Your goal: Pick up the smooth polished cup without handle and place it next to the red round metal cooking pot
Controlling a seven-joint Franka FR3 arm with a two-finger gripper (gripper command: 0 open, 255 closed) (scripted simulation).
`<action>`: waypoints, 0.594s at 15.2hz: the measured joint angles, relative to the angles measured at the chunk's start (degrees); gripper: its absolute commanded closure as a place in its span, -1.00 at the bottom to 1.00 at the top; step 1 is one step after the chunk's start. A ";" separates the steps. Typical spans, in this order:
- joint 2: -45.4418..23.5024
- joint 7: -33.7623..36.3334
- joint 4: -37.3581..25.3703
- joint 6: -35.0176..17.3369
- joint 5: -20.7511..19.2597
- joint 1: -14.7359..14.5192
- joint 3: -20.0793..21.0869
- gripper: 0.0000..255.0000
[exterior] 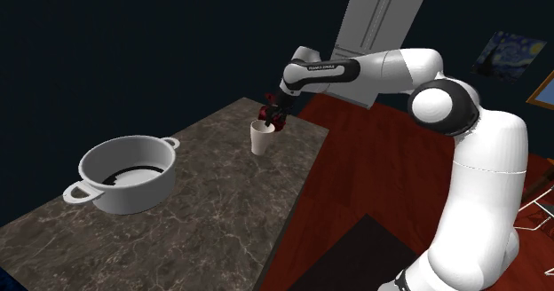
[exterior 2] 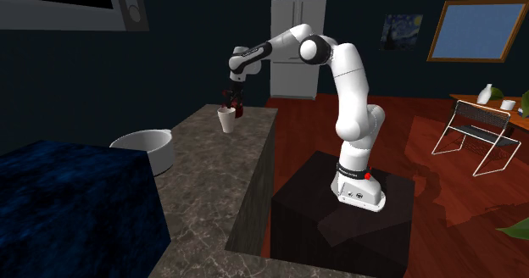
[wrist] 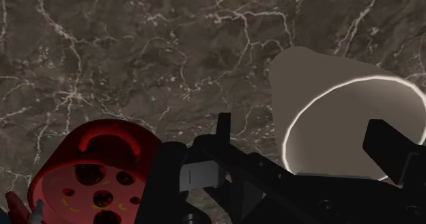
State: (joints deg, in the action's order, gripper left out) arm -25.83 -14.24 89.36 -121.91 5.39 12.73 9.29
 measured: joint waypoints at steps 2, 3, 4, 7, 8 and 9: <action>1.73 -0.02 -0.76 2.46 0.17 0.29 0.03 -1.00; 2.10 -0.10 -1.10 3.16 0.22 0.43 0.01 -1.00; 2.24 -0.15 -1.25 3.47 0.24 0.49 -0.01 -1.00; 2.34 -0.12 -1.42 3.79 0.24 0.50 0.00 -1.00; 2.34 -0.12 -1.43 3.81 0.24 0.50 0.00 -1.00; 2.35 -0.12 -1.43 3.82 0.24 0.50 0.00 -1.00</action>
